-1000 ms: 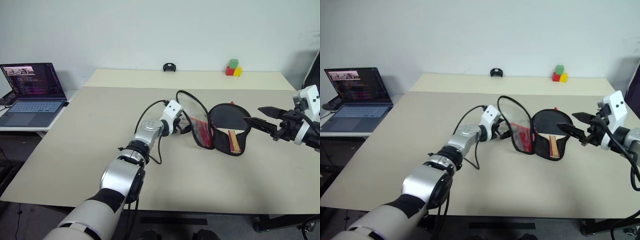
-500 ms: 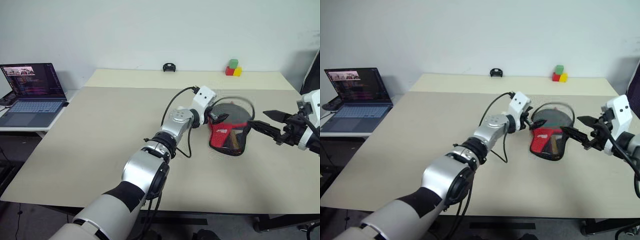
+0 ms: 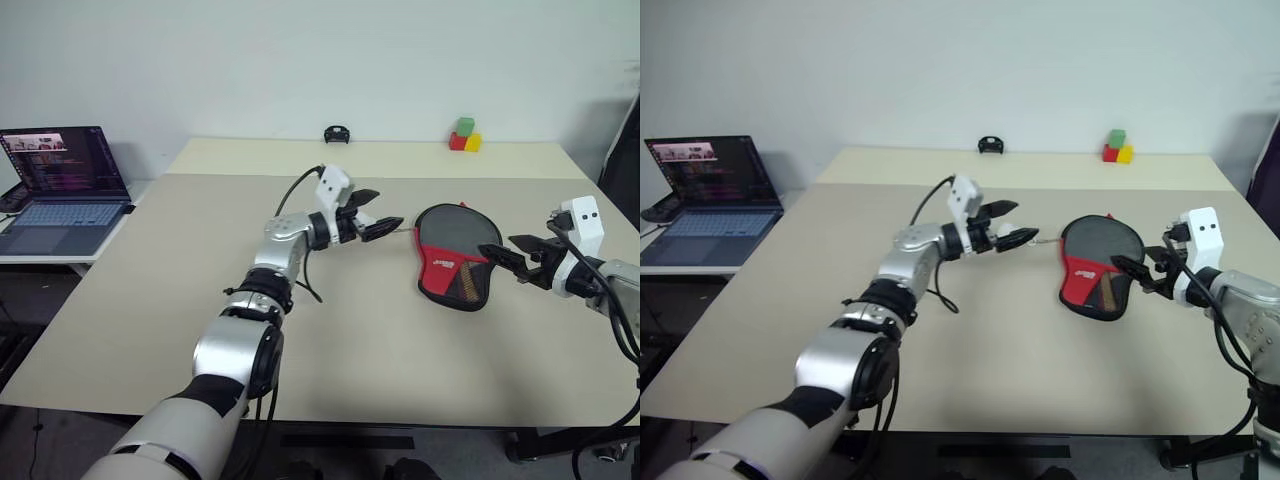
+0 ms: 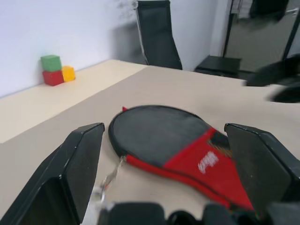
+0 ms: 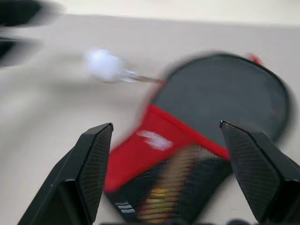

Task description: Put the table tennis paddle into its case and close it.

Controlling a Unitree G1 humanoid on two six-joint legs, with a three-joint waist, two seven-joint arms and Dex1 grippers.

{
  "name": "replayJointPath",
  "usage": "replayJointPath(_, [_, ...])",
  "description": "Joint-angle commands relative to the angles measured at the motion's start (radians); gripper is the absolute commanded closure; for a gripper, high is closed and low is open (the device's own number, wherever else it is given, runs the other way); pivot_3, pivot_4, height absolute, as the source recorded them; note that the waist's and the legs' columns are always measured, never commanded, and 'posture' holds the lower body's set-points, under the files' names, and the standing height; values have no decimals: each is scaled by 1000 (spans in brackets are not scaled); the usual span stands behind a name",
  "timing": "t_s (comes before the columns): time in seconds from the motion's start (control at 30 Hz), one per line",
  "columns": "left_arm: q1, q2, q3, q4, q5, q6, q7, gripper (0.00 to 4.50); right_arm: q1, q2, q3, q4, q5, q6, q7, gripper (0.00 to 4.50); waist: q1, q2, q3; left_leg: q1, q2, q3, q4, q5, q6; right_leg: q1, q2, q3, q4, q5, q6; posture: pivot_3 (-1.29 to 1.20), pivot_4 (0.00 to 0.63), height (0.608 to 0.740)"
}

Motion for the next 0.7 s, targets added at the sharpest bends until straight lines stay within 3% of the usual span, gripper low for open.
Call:
replayJointPath(0.03, [65, 32, -10, -292, -77, 133, -38, 0, -67, 8, 34, 136, -93, -81, -31, 10, 2, 0, 0, -1, 0, -1, 0, 0, 0, 0, 0, 0, 0, 0, 0, 0, 150, 740])
replayJointPath(0.27, [208, 110, -42, -639, -132, 322, -1, 0, -163, 41, 123, 389, -212, -198, 11, 10, -3, 0, 0, 0, 1, 0, 0, 0, 0, -1, 0, 1, 1, 0, 0, 0, 150, 740])
replayJointPath(0.7, [236, 139, -74, -697, -154, 356, 37, 0, -208, 77, 198, 556, -305, -265, 126, 10, -10, 1, 0, 0, 1, 0, 1, 0, 0, 0, 0, 0, 1, 0, 0, 0, 150, 740])
